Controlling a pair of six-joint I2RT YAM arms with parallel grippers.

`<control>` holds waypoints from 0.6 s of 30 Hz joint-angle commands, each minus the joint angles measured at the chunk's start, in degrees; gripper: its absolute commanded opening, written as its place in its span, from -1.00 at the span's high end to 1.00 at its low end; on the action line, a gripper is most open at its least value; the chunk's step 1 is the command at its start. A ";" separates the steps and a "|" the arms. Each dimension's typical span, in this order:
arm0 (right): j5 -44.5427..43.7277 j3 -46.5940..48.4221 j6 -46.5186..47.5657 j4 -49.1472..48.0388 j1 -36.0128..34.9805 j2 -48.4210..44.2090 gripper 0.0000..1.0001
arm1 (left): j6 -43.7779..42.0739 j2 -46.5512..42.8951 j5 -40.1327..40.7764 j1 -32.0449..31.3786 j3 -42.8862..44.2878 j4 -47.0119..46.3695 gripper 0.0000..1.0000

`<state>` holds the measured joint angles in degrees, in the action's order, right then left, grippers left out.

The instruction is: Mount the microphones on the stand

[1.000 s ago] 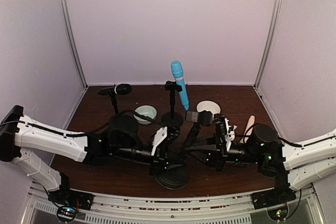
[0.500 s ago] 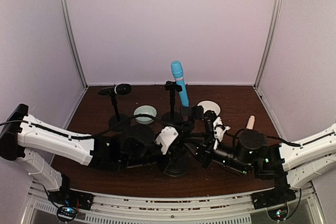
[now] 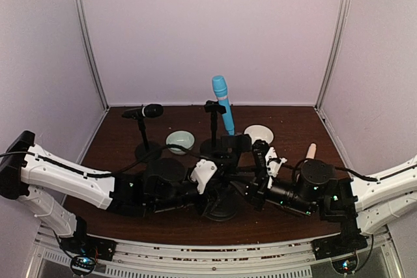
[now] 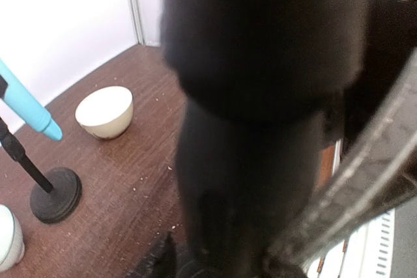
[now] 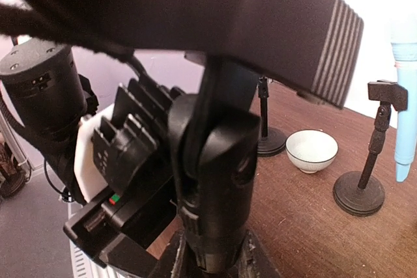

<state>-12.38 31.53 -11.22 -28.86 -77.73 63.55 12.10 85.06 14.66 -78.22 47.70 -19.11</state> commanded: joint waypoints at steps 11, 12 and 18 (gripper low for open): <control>26.17 -2.88 13.24 -7.17 8.10 2.30 0.96 | 1.81 -13.20 -4.42 -0.09 -11.57 -5.74 -0.09; 29.39 -3.27 13.46 -8.94 9.57 3.60 0.95 | 2.41 -14.42 -3.97 -0.10 -12.91 -5.34 -0.09; 40.53 -1.16 14.80 -13.94 16.87 12.14 0.93 | 3.62 -20.58 -2.17 -0.10 -18.10 -3.78 -0.08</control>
<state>17.78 28.45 1.15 -33.87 -64.18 72.47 14.22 67.44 11.07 -78.22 31.53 -23.27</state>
